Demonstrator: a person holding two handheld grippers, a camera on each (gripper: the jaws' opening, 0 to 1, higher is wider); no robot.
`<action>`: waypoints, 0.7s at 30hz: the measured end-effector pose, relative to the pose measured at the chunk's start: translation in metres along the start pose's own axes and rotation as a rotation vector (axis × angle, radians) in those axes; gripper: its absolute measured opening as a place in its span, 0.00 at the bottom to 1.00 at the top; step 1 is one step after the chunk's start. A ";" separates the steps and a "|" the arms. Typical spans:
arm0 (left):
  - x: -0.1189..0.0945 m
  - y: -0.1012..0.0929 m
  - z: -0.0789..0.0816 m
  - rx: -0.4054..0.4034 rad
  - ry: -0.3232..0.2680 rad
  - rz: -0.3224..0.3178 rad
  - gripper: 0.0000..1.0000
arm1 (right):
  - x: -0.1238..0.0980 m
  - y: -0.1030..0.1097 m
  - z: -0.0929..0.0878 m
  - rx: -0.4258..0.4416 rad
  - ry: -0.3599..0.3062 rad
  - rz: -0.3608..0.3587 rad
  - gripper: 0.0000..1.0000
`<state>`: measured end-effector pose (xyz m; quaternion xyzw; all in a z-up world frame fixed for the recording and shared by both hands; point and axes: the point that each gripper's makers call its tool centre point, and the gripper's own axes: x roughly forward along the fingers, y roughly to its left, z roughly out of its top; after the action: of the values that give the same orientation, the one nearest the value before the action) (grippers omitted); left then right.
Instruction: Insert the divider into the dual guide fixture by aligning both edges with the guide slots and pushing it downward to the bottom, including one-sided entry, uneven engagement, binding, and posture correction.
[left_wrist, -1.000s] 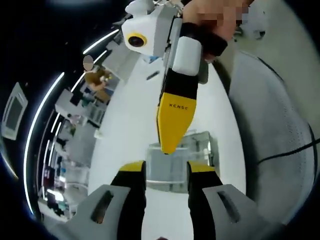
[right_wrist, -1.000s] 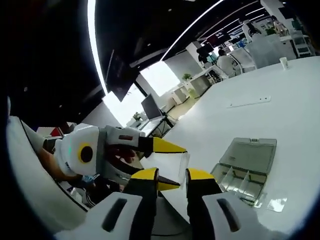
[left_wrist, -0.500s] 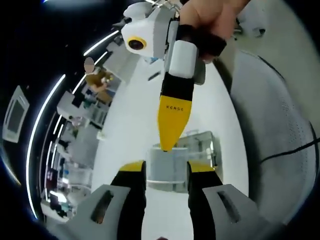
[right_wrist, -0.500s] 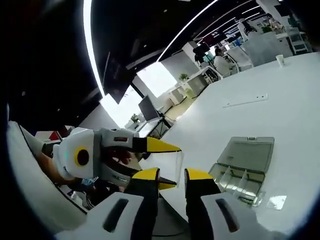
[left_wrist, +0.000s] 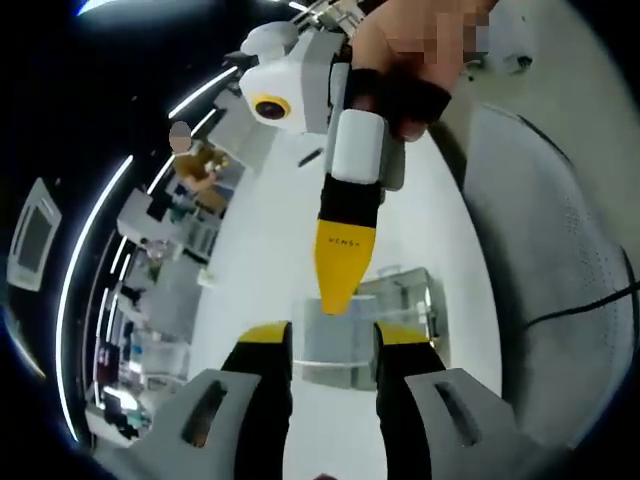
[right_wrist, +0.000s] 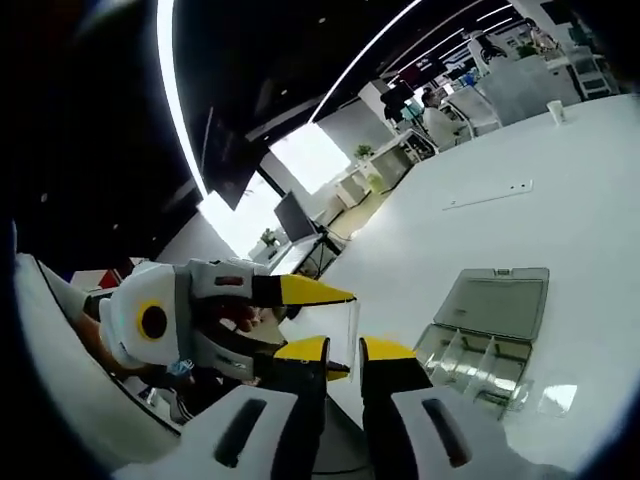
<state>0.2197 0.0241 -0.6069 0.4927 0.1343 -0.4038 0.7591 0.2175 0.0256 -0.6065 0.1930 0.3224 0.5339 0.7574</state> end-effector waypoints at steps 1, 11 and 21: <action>0.000 0.001 0.000 -0.001 -0.001 0.002 0.29 | 0.001 0.000 0.000 0.006 0.002 0.002 0.08; 0.001 0.002 0.000 -0.004 -0.003 0.007 0.29 | 0.001 -0.002 -0.003 -0.003 0.013 -0.002 0.01; 0.001 0.003 0.003 -0.004 -0.010 0.014 0.29 | 0.002 -0.002 -0.005 0.001 0.023 -0.003 0.00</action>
<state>0.2218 0.0220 -0.6043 0.4899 0.1278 -0.4008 0.7636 0.2158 0.0269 -0.6121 0.1869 0.3314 0.5348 0.7545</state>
